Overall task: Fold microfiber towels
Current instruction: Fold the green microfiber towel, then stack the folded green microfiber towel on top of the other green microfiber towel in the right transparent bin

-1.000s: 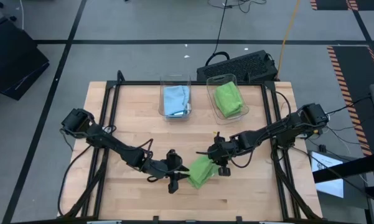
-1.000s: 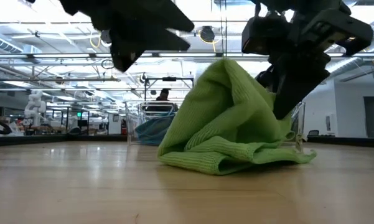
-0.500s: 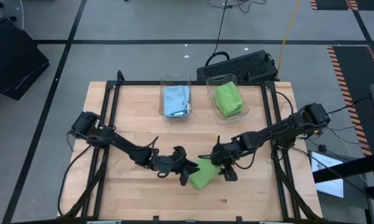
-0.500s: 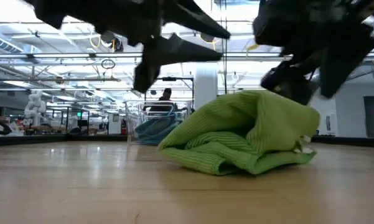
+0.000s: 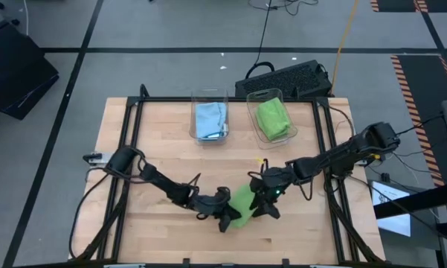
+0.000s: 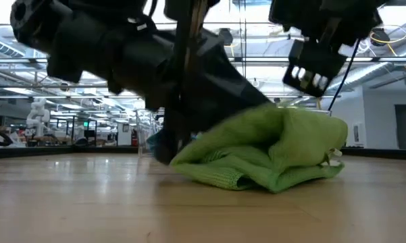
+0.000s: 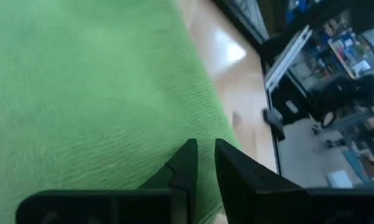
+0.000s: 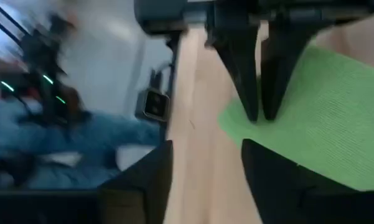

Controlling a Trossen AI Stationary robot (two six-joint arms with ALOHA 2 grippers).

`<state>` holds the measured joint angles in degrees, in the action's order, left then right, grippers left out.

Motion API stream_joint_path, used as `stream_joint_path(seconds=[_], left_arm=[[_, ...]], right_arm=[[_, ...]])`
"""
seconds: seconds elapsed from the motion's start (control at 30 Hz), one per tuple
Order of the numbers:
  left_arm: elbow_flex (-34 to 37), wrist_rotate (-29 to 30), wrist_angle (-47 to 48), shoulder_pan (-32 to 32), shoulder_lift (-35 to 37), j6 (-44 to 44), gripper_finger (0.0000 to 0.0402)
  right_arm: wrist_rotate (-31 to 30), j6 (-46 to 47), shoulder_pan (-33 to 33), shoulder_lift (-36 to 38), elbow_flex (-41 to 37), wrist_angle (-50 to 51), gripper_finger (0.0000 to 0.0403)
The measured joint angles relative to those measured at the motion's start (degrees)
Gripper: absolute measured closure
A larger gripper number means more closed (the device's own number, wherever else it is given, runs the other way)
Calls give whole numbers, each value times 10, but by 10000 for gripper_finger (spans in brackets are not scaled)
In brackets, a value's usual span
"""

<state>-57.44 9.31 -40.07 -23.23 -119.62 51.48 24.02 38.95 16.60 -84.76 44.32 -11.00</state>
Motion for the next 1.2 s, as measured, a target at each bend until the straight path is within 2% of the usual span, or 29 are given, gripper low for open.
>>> stream_joint_path(seconds=[0.17,0.33,0.43,0.5,0.6,0.77,0.93,1.1,1.2], left_arm=[[2,-26,4,3,-5,19,346],[2,-26,6,3,-4,21,346],[-1,-30,-17,15,4,35,346],[-8,-28,-39,21,16,43,346],[-43,-18,-31,24,21,6,346],[-92,-19,131,22,7,-51,346],[-87,-60,245,23,-2,-33,346],[-87,-115,237,23,13,-28,346],[-87,-118,259,21,52,-15,346]], right_arm=[[-26,67,0,-13,-101,-142,305],[-93,33,0,-12,-147,-132,377],[-107,10,0,-21,-153,-138,399],[-106,15,0,-31,-154,-135,397],[-106,38,4,-36,-154,-120,393],[-103,101,7,-25,-155,-111,401],[-110,142,6,25,-153,-140,392],[-162,214,-6,73,-153,-46,360],[-135,275,-24,73,-153,23,323]])
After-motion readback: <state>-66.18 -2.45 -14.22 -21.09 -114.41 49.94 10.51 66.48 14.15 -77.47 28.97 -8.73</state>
